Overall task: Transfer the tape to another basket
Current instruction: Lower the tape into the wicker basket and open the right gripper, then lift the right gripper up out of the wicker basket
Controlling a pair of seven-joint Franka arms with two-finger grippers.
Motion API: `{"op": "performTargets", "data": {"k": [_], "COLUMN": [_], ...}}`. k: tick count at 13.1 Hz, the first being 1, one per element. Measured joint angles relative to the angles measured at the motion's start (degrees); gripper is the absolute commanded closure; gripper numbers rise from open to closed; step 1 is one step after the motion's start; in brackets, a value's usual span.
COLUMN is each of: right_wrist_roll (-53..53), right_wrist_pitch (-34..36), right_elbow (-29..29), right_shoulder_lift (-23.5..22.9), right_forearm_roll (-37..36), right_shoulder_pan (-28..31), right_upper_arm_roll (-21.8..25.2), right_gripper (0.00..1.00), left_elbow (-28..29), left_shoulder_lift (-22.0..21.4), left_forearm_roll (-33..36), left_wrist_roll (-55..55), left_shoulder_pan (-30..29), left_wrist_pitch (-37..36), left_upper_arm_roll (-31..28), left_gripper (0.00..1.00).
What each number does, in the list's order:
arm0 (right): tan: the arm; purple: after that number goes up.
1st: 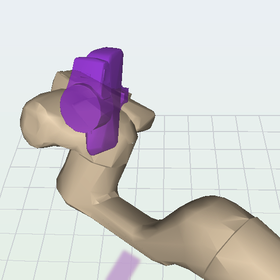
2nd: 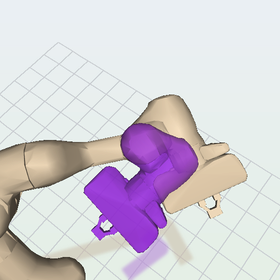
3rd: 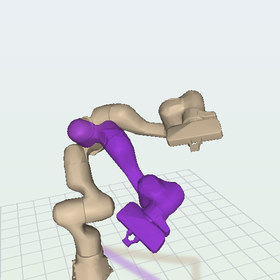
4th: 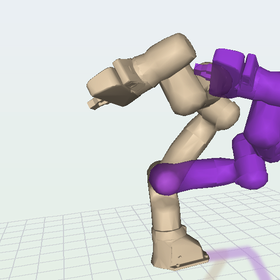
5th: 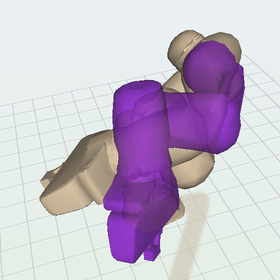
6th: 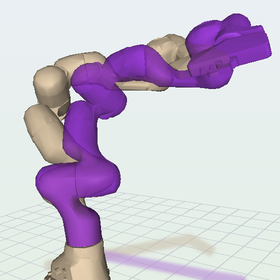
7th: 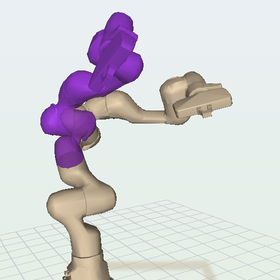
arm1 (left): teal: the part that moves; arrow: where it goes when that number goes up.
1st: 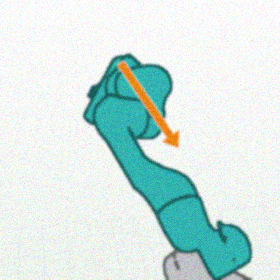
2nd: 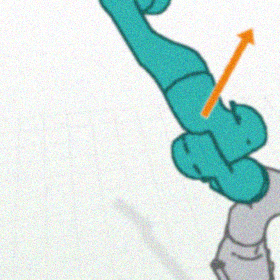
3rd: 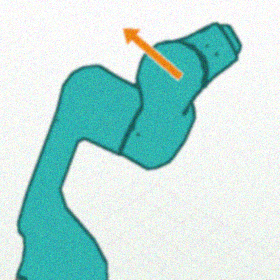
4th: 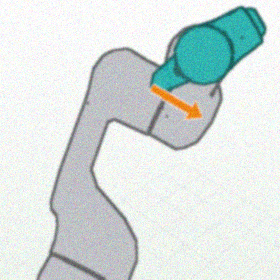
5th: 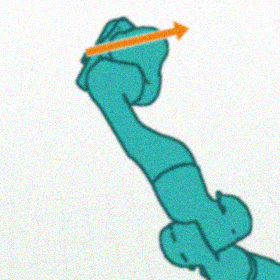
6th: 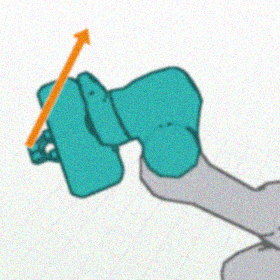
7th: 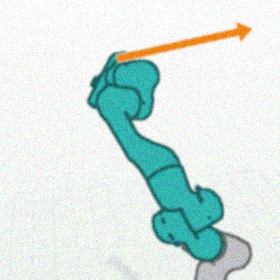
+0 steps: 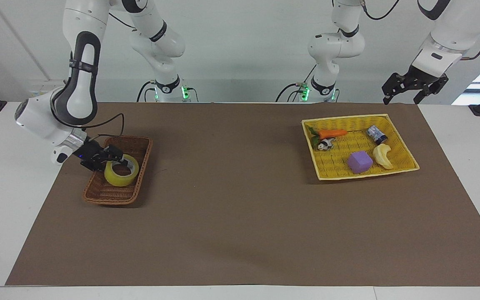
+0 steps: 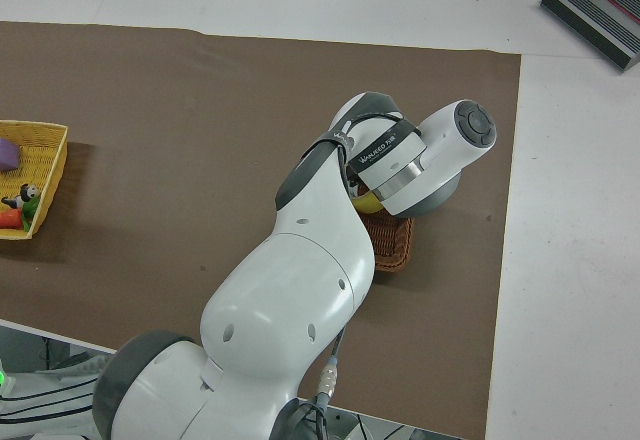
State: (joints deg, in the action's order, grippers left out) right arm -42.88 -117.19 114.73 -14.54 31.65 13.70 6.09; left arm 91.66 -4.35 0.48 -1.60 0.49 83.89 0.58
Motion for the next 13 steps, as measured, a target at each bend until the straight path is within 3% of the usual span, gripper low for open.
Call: {"op": "performTargets", "data": {"k": [9,13], "right_wrist_roll": [-0.2,8.6], "right_wrist_pitch": [-0.4,-0.3], "right_elbow": [-8.0,-9.7], "right_shoulder_lift": [0.6,1.5], "right_forearm_roll": [-21.7,-27.1], "right_shoulder_pan": [-2.4,-6.9], "right_upper_arm_roll": [-1.0,-1.1], "right_gripper": [0.00,0.00], "left_elbow": [0.0,0.0], "left_shoulder_lift": [0.0,0.0], "left_forearm_roll": [0.0,0.0], "left_wrist_roll": [0.0,0.0], "left_shoulder_pan": [0.0,0.0], "left_wrist_pitch": [0.0,0.0], "left_upper_arm_roll": [0.0,0.0], "left_gripper": [0.00,0.00]}}
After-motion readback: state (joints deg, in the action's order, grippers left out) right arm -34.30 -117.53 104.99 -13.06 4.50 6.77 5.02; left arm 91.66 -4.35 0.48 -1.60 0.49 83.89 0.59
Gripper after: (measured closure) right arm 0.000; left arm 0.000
